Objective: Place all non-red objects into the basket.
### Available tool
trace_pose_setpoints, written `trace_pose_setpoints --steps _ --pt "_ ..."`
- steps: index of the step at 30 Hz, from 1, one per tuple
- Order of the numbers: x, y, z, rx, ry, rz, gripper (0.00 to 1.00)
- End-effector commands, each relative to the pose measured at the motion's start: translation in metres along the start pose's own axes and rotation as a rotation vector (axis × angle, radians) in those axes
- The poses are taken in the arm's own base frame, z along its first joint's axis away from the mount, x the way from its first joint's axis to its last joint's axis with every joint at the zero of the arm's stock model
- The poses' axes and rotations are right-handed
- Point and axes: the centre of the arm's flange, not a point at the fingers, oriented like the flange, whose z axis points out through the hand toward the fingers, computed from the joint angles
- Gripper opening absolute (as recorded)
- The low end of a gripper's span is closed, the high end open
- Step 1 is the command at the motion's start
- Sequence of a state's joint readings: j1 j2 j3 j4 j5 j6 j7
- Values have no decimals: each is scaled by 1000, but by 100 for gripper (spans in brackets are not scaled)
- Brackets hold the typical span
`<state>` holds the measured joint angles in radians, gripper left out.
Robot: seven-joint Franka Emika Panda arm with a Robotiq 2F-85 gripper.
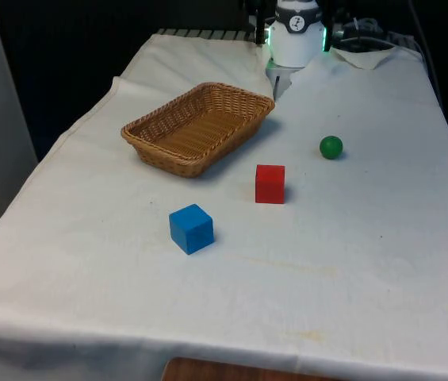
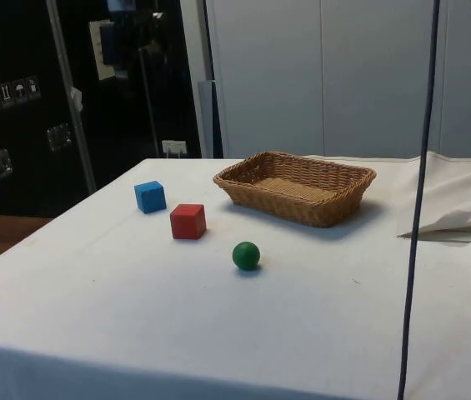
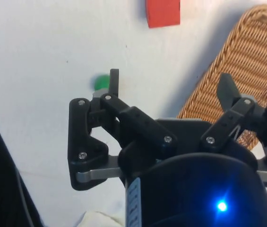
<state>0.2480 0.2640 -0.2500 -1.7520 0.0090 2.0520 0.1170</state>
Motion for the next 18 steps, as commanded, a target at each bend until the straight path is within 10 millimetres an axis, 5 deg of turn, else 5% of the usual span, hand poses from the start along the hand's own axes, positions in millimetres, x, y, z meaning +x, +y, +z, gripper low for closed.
trace_pose_setpoints --steps 1,18 --pt "3 1 5 -5 7 10 100" --pt "18 12 50 -20 24 69 100"
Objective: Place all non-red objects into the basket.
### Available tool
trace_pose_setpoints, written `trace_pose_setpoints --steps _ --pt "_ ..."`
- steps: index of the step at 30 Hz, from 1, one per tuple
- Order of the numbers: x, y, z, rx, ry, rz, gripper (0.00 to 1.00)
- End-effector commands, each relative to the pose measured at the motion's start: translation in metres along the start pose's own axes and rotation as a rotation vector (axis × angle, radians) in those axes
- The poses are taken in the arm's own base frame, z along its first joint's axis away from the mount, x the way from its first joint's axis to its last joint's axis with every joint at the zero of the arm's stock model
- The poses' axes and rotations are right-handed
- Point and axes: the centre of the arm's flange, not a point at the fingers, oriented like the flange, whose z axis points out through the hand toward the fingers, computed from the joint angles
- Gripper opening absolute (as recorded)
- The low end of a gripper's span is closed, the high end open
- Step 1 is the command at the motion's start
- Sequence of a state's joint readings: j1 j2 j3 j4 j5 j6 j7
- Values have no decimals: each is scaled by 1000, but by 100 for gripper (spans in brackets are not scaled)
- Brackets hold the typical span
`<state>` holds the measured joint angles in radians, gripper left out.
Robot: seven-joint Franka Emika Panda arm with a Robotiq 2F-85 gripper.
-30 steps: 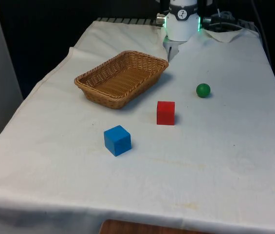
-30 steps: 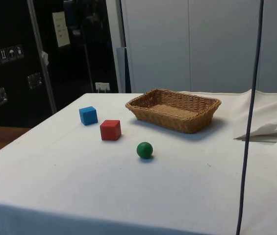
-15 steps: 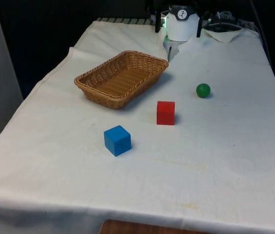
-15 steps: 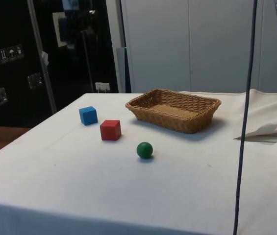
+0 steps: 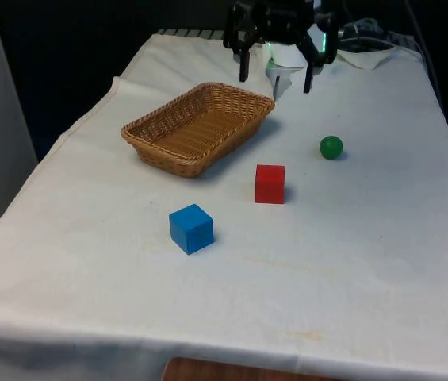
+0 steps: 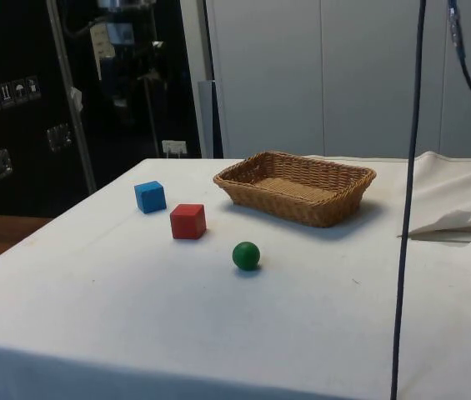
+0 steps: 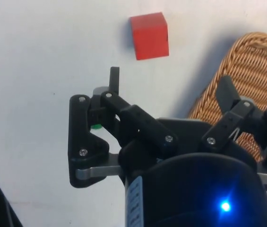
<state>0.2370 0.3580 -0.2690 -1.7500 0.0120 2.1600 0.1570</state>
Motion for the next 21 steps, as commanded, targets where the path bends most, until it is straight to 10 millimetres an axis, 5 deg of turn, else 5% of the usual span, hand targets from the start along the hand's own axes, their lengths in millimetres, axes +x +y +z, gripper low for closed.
trace_pose_setpoints --steps 1,21 --pt "2 1 4 5 2 11 100" --pt "18 17 61 -7 14 91 100"
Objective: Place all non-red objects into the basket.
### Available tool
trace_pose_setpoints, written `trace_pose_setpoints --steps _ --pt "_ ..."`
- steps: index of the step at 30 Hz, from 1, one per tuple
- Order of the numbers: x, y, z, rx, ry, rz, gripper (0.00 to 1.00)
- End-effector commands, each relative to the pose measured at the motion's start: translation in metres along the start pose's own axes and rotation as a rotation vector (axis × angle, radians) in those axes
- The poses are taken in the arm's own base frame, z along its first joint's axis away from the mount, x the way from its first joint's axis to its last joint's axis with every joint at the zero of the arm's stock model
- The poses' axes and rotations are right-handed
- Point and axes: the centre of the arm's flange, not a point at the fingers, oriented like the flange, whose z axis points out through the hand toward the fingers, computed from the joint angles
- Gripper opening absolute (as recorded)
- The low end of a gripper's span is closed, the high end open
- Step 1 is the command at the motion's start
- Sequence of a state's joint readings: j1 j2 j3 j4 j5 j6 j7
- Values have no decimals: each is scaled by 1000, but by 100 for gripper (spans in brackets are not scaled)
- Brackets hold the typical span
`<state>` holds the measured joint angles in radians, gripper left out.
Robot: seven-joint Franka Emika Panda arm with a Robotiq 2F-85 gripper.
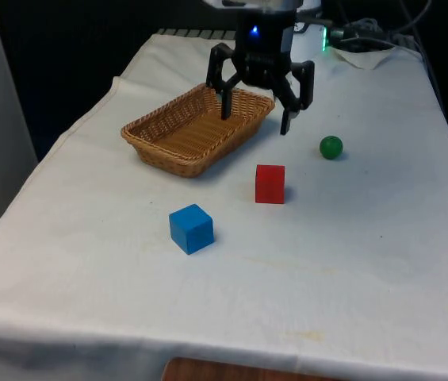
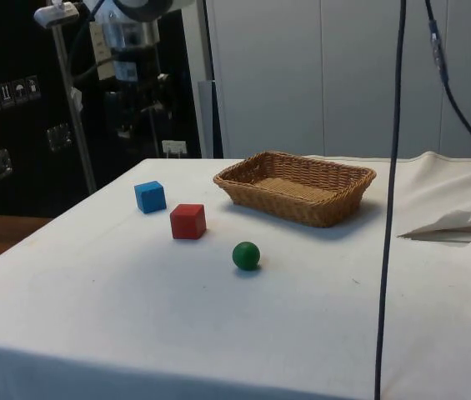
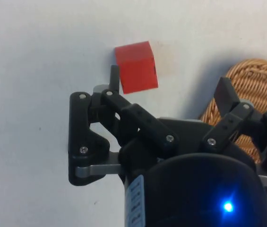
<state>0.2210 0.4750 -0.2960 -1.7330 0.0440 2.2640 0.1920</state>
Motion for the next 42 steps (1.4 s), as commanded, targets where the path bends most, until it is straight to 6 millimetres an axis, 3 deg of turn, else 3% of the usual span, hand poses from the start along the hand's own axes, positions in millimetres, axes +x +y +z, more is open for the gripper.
trace_pose_setpoints --steps 1,8,21,42 --pt "1 0 3 1 0 3 100" --pt "13 2 24 24 6 38 100" --pt "25 2 45 42 7 81 100" --pt "37 25 88 59 -13 184 100"
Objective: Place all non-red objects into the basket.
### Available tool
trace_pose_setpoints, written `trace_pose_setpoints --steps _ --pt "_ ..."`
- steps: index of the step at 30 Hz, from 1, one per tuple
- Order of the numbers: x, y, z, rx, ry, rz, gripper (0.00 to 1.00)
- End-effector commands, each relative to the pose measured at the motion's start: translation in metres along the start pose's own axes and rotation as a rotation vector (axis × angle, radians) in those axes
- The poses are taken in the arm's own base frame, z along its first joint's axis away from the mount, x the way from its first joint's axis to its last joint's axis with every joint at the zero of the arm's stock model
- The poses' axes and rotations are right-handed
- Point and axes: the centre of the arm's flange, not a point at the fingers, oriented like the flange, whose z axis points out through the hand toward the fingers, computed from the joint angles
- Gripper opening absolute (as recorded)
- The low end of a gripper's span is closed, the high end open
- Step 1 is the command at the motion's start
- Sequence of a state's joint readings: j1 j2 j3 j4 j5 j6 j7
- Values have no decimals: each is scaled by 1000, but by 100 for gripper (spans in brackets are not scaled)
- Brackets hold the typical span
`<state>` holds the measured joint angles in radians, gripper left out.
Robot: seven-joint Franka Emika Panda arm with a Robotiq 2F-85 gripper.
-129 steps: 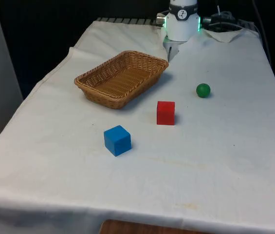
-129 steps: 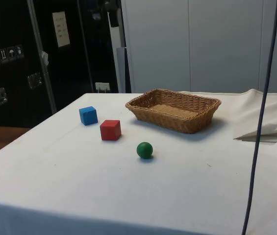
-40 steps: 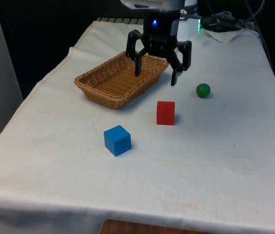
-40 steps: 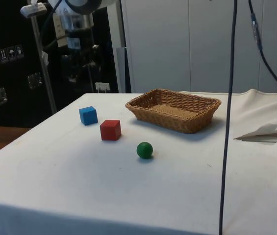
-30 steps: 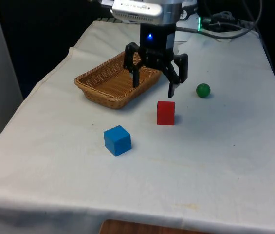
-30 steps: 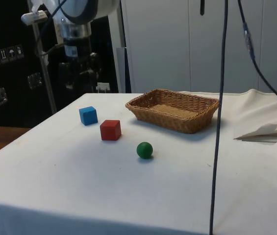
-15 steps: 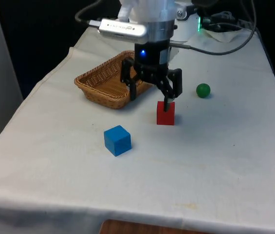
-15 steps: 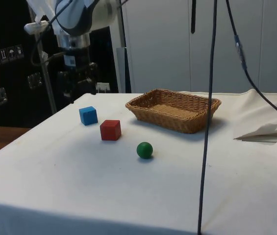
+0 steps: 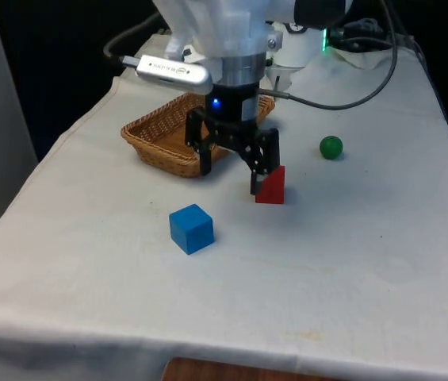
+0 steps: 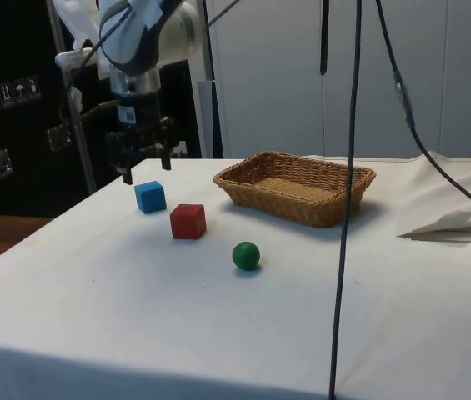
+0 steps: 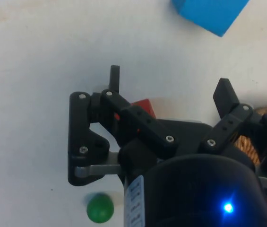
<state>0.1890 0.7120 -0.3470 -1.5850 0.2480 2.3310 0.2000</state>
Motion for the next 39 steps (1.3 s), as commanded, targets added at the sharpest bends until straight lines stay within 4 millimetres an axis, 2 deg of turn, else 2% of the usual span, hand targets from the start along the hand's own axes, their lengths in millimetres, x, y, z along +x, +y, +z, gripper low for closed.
trace_pose_setpoints --steps 1,13,24,32,39 --pt "3 0 4 11 -1 9 100" --pt "13 -2 25 50 -11 62 100" --pt "16 5 27 36 -5 84 100" --pt "23 20 31 32 -11 111 100" --pt "29 19 39 39 -9 127 100"
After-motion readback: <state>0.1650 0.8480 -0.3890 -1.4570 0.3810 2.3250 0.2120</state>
